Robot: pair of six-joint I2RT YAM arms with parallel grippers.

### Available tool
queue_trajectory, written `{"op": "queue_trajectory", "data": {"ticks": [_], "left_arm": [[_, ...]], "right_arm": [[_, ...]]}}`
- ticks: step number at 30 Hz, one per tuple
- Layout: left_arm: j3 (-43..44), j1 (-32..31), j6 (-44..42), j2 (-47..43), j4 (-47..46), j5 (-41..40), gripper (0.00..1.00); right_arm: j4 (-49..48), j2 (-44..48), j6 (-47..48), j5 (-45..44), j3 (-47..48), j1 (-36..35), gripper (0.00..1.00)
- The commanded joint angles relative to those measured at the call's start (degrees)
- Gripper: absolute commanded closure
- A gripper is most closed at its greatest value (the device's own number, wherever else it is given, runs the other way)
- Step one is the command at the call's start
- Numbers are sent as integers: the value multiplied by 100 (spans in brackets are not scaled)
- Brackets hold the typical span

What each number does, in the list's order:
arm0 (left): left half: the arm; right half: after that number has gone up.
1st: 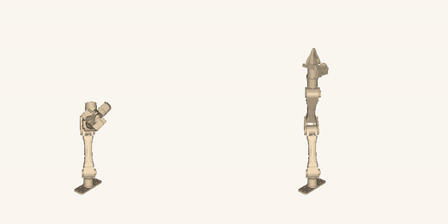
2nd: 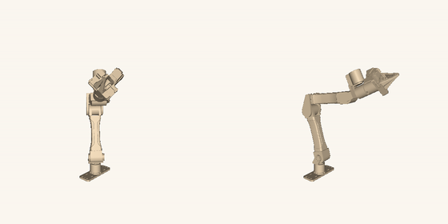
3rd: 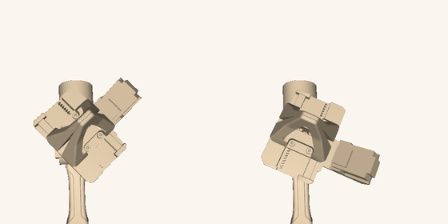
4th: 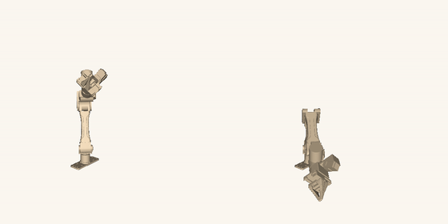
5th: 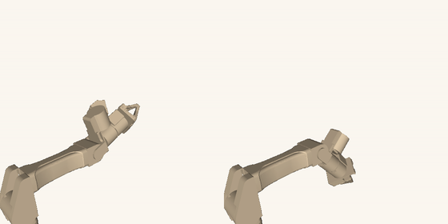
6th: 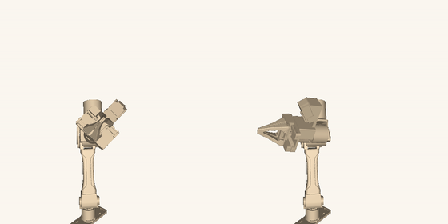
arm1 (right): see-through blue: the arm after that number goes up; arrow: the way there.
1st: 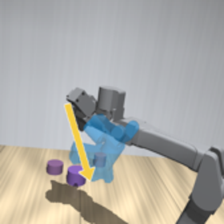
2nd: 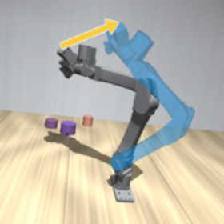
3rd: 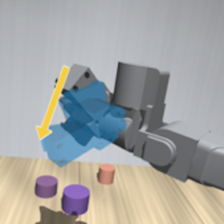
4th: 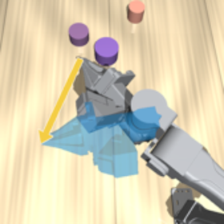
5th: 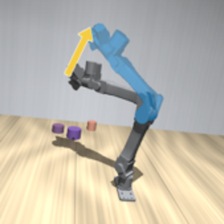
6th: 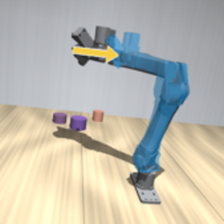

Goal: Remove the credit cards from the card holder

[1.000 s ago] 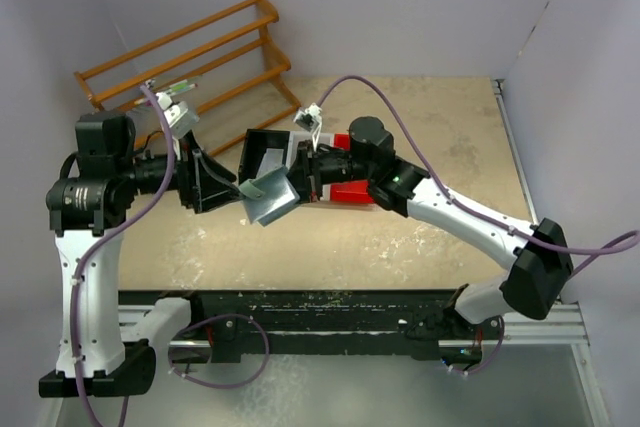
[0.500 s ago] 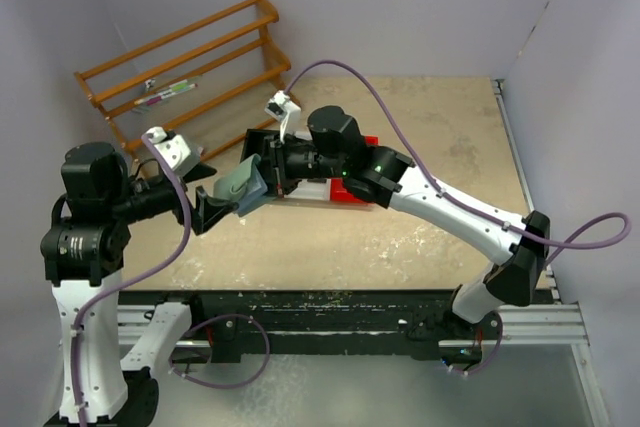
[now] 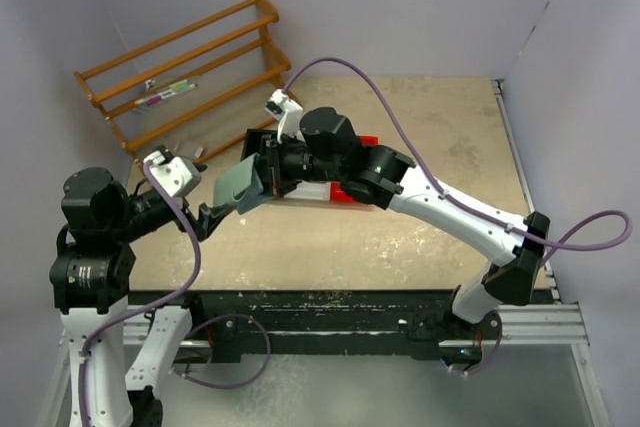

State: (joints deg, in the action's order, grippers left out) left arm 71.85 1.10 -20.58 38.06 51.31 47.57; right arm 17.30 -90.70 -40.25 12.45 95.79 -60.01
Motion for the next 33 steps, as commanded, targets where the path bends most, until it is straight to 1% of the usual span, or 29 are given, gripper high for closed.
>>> {"op": "queue_trajectory", "data": {"ticks": [1,4,6,9,17,26,30,33], "left_arm": [[-324,13,90,-206,-681,-46,4],[-596,13,-197,-384,-705,15,3],[-626,13,-453,-428,-587,-10,3],[-606,14,-577,-456,-521,-14,3],[-460,13,1,-357,-935,-126,7],[-248,13,303,-213,-770,-40,8],[-234,13,431,-255,-931,-210,9],[-171,13,427,-210,-855,-216,9]], "right_arm": [[-174,31,-196,-166,353,-72,100],[-226,-14,-282,-124,416,-95,100],[-212,-49,-319,-94,508,-99,100],[-169,-84,-360,-87,633,-114,100],[-61,-96,-338,-66,736,-164,100],[-87,-36,-251,-19,612,-189,100],[-89,-11,-204,8,607,-195,100],[-127,28,-156,49,540,-198,100]]}}
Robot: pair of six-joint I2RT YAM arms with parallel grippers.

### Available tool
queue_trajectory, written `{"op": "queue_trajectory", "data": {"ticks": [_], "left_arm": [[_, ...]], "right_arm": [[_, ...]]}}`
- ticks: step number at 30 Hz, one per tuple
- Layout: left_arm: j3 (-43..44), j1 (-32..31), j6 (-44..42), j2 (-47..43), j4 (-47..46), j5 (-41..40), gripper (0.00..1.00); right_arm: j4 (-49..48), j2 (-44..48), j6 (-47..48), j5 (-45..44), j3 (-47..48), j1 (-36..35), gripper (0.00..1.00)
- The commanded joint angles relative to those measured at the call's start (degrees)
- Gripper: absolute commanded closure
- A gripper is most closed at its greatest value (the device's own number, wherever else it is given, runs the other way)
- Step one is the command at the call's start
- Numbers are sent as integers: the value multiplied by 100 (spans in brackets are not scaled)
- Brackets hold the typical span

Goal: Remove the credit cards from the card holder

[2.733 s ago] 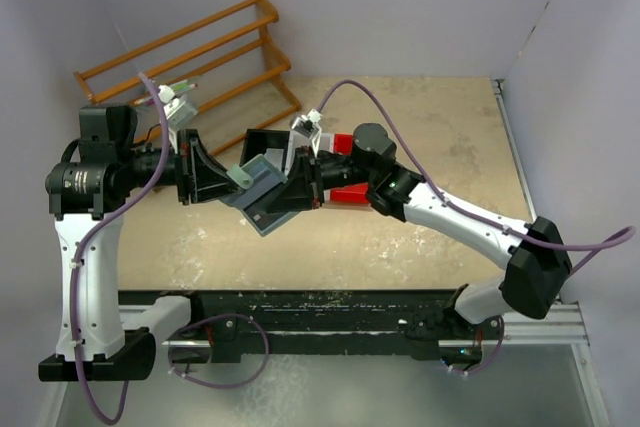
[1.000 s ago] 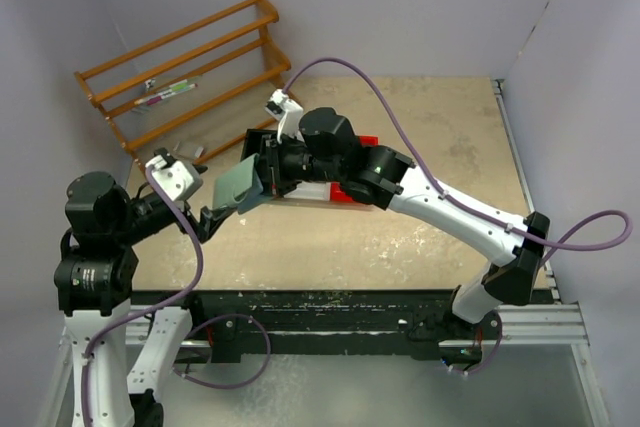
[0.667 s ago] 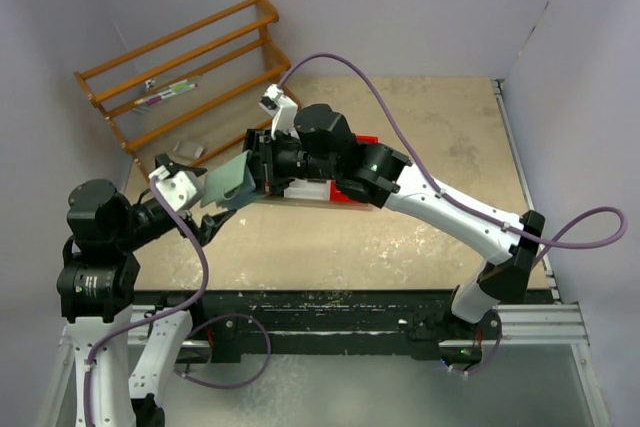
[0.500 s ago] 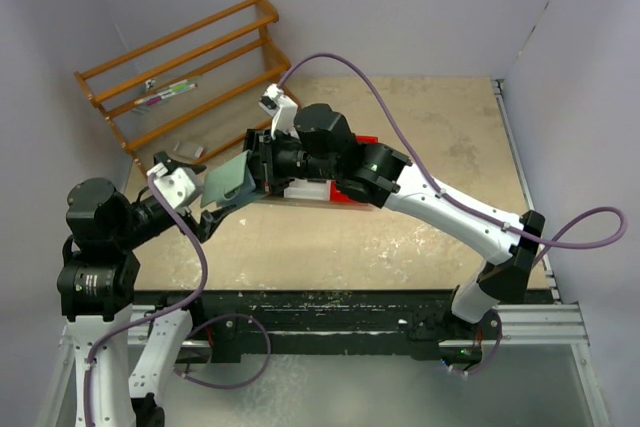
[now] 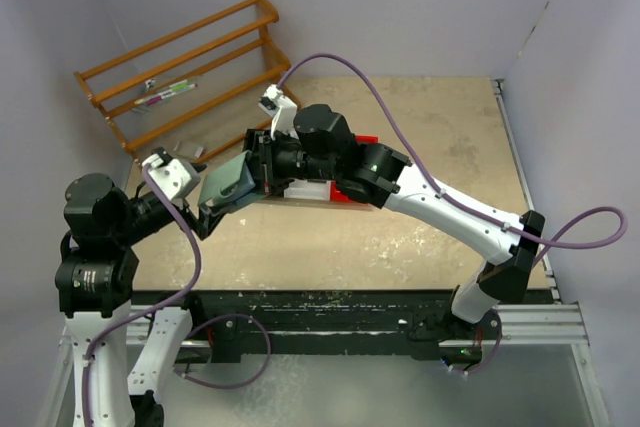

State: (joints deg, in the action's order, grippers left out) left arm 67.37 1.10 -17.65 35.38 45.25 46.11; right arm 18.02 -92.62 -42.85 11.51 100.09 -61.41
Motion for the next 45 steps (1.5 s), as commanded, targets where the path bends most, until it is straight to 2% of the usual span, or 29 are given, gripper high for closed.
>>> {"op": "queue_trajectory", "data": {"ticks": [1,7,14,21,31,41,45], "left_arm": [[294,13,132,75,-212,-67,9],[472,14,165,156,-3,13,11],[984,13,-286,710,1177,781,10],[998,13,-235,743,1205,872,10],[1259,13,-446,1030,1771,1310,11],[1208,15,-51,948,1301,1035,14],[985,13,206,788,816,723,13]], "right_arm": [[-235,245,116,168,50,-60,100],[-606,453,219,383,-330,-56,100],[-667,538,292,462,-526,-56,100],[-900,645,378,584,-642,-57,100],[-920,718,459,685,-778,-56,100],[-923,802,478,737,-891,-56,100],[-989,811,459,747,-891,-58,100]]}}
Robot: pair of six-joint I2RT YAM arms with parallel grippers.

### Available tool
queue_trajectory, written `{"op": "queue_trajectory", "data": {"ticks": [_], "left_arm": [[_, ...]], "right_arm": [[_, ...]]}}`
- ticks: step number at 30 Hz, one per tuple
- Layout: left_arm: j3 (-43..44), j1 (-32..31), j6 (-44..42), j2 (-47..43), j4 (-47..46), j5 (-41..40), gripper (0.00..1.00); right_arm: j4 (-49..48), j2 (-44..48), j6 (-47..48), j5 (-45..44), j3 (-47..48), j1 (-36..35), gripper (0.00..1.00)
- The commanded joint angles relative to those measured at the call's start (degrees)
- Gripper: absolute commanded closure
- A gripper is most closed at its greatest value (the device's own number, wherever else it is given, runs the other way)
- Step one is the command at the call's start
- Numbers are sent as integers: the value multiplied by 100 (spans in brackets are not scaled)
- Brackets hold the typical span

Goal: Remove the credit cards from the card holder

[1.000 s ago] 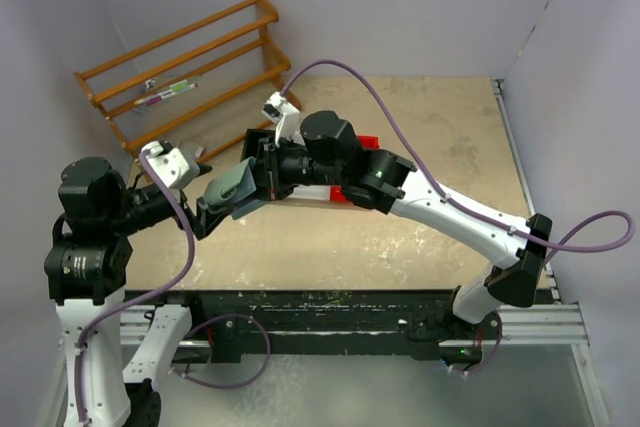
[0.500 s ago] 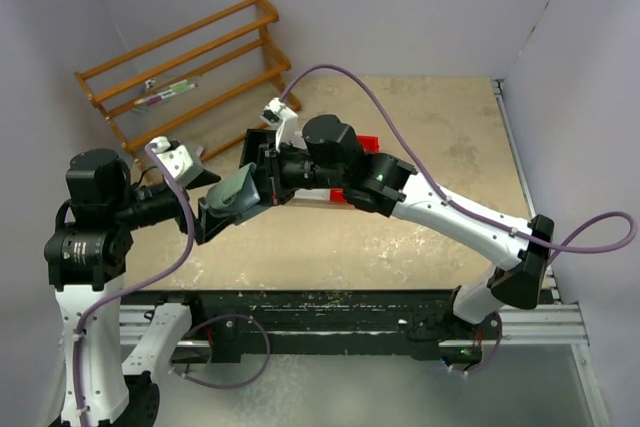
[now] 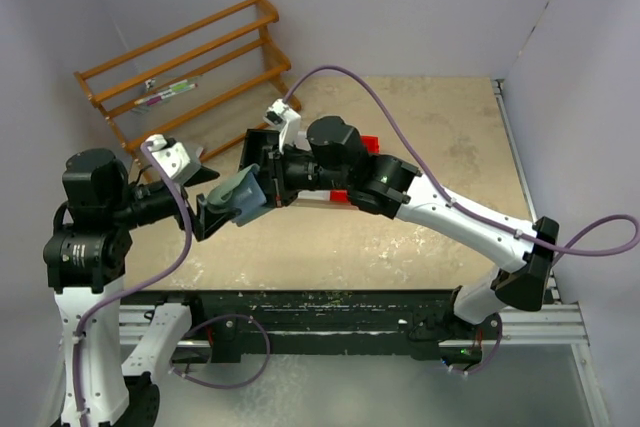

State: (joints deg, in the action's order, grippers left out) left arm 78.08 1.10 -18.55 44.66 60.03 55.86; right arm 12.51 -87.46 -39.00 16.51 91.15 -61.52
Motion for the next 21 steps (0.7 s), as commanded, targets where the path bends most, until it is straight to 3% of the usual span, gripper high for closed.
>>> {"op": "queue_trajectory", "data": {"ticks": [1,13,21], "left_arm": [[-165,13,302,-172,-717,-237,12],[-433,13,103,-335,-640,-312,11],[-629,12,537,-567,-1354,-819,13]], "right_arm": [[-462,281,55,262,18,-45,100],[-698,9,-171,466,261,-49,100],[-832,55,-241,559,182,-53,100]]}}
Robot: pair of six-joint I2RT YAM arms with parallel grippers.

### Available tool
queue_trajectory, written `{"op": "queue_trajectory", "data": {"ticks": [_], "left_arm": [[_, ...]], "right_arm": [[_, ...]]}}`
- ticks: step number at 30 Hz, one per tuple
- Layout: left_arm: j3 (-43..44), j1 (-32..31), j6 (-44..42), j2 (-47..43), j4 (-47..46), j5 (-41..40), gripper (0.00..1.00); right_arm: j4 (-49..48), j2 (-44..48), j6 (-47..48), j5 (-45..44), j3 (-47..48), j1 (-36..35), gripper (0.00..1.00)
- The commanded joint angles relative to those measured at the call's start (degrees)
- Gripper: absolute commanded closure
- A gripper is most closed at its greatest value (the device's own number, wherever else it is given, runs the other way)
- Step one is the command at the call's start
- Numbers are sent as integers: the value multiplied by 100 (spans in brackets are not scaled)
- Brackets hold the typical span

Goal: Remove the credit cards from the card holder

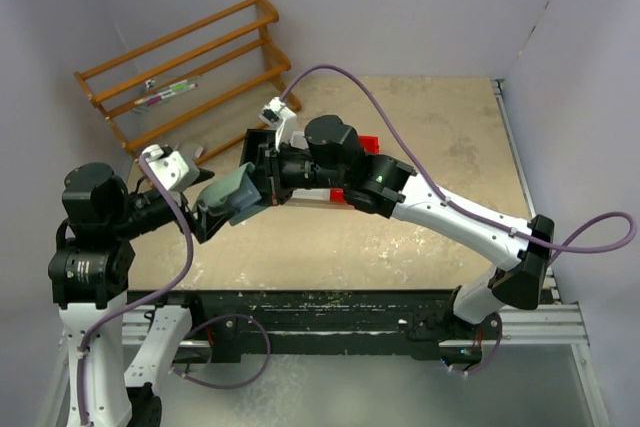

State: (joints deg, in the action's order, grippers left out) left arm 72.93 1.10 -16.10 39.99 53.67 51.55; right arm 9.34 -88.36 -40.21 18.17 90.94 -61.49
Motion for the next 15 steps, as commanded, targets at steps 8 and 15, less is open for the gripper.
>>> {"op": "queue_trajectory", "data": {"ticks": [8,15], "left_arm": [[-167,13,261,-181,-805,-769,13],[-357,15,294,-327,-1066,-1239,12]], "right_arm": [[-605,165,-135,533,170,-91,100],[-1156,146,-503,949,8,-91,100]]}}
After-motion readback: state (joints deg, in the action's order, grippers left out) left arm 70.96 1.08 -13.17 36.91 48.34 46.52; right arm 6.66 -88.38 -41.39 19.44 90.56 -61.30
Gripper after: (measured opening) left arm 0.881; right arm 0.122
